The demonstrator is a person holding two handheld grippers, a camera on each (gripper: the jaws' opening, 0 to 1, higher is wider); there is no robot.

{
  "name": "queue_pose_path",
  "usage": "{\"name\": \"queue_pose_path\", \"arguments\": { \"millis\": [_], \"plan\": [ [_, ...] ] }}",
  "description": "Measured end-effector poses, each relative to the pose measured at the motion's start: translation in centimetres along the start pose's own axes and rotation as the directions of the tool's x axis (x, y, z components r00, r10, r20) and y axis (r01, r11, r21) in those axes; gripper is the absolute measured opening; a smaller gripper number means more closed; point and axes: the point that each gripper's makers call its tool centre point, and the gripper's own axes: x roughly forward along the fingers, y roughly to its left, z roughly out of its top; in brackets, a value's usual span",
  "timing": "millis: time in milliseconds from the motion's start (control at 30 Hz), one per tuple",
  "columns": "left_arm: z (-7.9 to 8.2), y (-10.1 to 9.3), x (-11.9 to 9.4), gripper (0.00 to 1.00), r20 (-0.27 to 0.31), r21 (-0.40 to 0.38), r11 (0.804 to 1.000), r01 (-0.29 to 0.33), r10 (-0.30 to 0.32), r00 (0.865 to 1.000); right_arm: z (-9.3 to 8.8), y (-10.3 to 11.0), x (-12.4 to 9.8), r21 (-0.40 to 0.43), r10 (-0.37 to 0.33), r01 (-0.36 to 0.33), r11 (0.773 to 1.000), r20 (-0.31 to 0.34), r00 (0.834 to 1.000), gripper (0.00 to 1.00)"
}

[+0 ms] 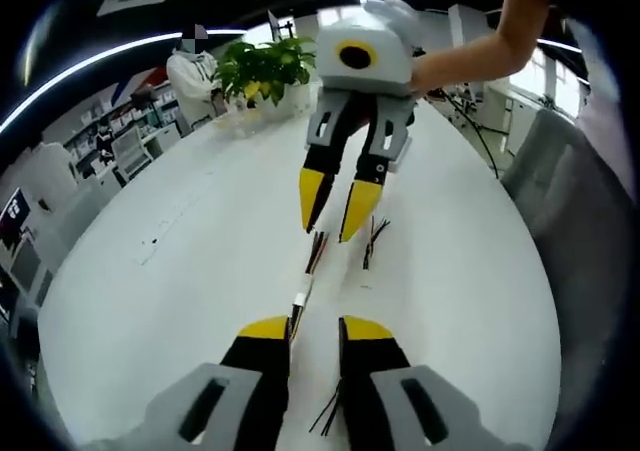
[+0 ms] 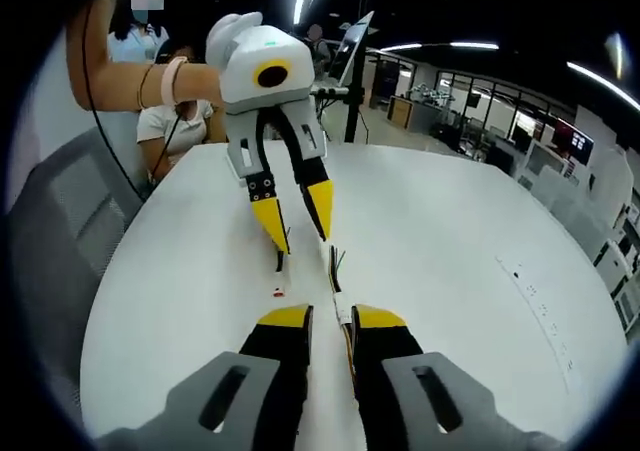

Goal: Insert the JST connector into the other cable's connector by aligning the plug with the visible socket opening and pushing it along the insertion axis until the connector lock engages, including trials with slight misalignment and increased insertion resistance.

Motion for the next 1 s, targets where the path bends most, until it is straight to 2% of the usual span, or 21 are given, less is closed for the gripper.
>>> {"name": "queue_pose_path", "arguments": {
  "millis": [200,467,767,1000],
  "plan": [
    [-1.2,-1.5,0.6,0.12,-0.019,-0.023,0.999,0.032,-0.032,0.999,-1.5,1.2,0.5,0.001,0.032,-0.032,0.999,-0.031,0.999,0.12],
    [-2.6,-2.3,1.4,0.12,-0.023,-0.047,0.998,0.034,-0.035,0.999,-3.0,2.5,1.2,0.007,0.071,-0.071,0.997,-0.067,0.995,0.12],
    [-3.3,-2.6,2.2,0.11,-0.022,-0.066,0.997,0.037,-0.038,0.999,-4.4,2.9,2.0,0.01,0.091,-0.09,0.996,-0.099,0.991,0.11],
    [-3.3,-2.6,2.5,0.1,-0.008,-0.084,0.996,0.04,-0.04,0.999,-4.9,2.8,2.3,0.021,0.088,-0.086,0.996,-0.101,0.991,0.09]
  ]
}}
